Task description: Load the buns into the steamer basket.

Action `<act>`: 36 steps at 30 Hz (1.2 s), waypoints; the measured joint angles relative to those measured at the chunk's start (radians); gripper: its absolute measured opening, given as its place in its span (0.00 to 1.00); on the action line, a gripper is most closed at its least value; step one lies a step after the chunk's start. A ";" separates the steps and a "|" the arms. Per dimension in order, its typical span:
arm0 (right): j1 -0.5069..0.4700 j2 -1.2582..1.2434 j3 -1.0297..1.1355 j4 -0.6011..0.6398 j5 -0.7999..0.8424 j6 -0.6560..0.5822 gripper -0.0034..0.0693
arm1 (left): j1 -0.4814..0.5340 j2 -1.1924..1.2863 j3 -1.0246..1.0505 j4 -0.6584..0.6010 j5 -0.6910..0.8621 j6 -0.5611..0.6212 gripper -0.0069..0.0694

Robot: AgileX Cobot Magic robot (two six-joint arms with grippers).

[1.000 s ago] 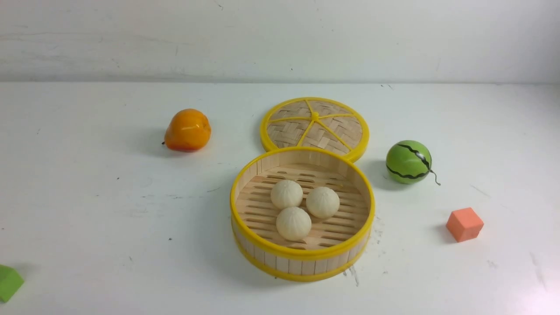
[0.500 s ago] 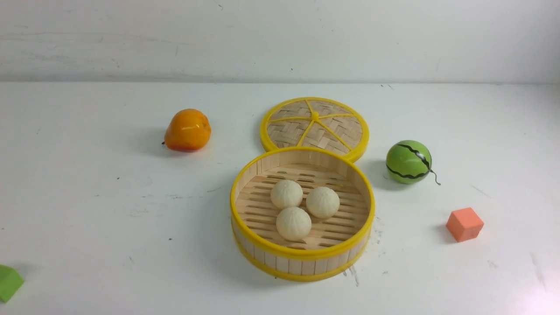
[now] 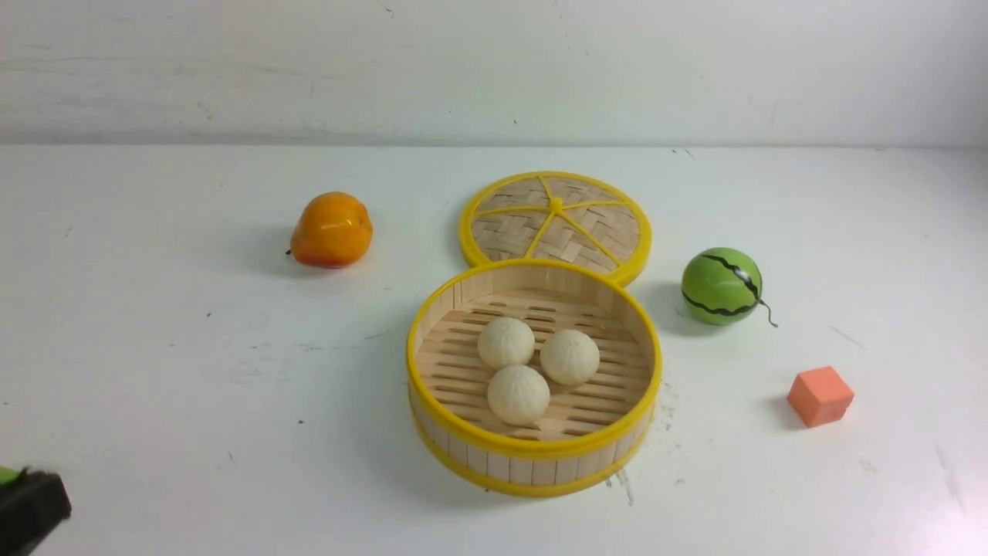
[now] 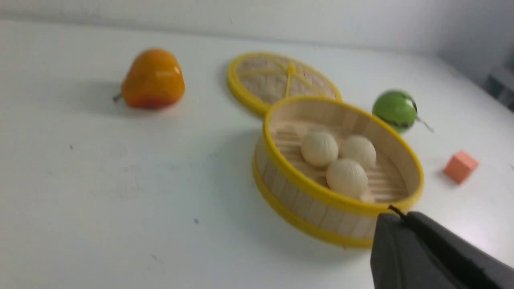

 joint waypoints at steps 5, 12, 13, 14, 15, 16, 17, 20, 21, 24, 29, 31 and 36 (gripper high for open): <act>-0.001 0.000 0.000 0.000 0.000 0.000 0.05 | 0.239 -0.057 0.142 -0.108 -0.235 0.126 0.07; -0.001 0.000 0.000 0.000 0.000 0.001 0.06 | 0.461 -0.161 0.284 -0.118 -0.304 0.144 0.07; -0.001 0.000 0.000 0.000 0.000 0.001 0.06 | 0.477 -0.179 0.298 -0.118 -0.298 0.145 0.07; -0.001 0.000 0.000 0.000 0.000 0.001 0.06 | 0.484 -0.182 0.305 -0.118 -0.295 0.145 0.07; -0.001 0.000 0.000 0.000 0.000 0.001 0.07 | 0.506 -0.200 0.331 -0.118 -0.271 0.145 0.07; -0.001 0.000 0.000 0.000 0.000 0.001 0.07 | 0.510 -0.201 0.336 -0.118 -0.262 0.144 0.07; -0.001 0.000 0.000 0.000 0.000 0.001 0.07 | 0.520 -0.203 0.351 -0.118 -0.217 0.138 0.07; -0.001 0.000 0.000 0.000 0.001 0.001 0.07 | 0.523 -0.203 0.356 -0.114 -0.154 0.134 0.07; -0.001 0.000 0.000 0.000 0.001 0.003 0.08 | 0.523 -0.203 0.357 -0.106 -0.081 0.134 0.07; -0.001 0.000 0.000 0.000 0.001 0.006 0.08 | 0.523 -0.203 0.357 -0.099 -0.009 0.134 0.07; -0.001 0.000 0.000 0.000 0.001 0.011 0.09 | 0.523 -0.203 0.359 -0.097 0.026 0.164 0.07; -0.001 0.000 0.000 0.000 0.001 0.011 0.09 | 0.523 -0.203 0.359 -0.097 0.026 0.171 0.07; -0.001 0.000 0.000 0.000 0.001 0.011 0.09 | 0.523 -0.203 0.359 -0.097 0.025 0.175 0.07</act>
